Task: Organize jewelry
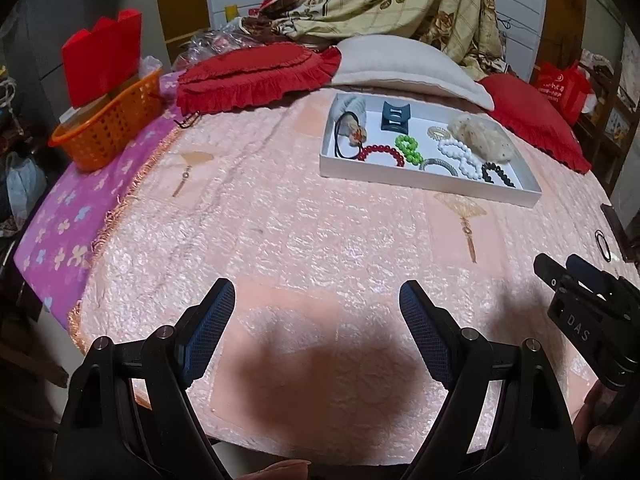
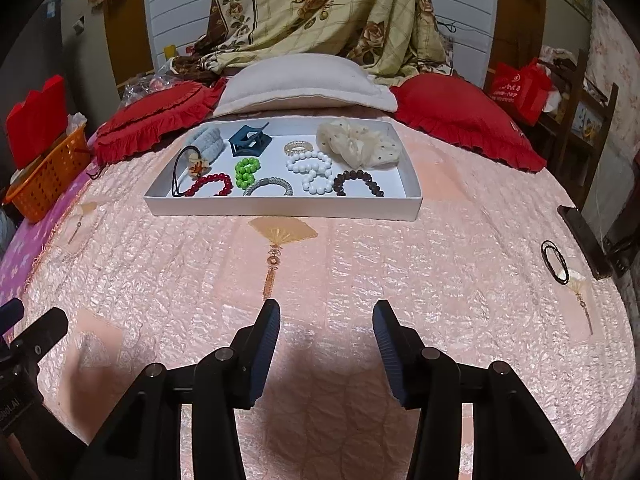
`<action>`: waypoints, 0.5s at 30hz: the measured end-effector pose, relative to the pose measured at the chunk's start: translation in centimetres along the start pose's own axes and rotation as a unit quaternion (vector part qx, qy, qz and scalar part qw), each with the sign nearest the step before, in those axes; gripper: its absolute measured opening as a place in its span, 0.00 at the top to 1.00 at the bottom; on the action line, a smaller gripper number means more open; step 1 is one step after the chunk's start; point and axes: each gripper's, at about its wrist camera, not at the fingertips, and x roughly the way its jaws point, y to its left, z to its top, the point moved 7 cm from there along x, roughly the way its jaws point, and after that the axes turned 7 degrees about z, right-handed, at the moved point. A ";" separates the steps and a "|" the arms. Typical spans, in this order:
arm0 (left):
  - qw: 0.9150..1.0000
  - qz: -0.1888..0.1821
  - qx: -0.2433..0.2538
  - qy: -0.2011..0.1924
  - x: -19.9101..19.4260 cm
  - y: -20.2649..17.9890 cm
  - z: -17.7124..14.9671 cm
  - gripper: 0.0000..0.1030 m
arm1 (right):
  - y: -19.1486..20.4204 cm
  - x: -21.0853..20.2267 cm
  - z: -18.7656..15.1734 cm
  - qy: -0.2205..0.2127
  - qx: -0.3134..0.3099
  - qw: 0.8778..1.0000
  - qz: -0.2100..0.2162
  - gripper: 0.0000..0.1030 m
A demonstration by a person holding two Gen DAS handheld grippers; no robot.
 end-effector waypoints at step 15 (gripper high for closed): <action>0.999 -0.009 -0.002 0.032 1.5 -0.4 -0.9 0.18 | -0.4 0.5 -0.2 0.008 0.003 1.000 -0.007 0.54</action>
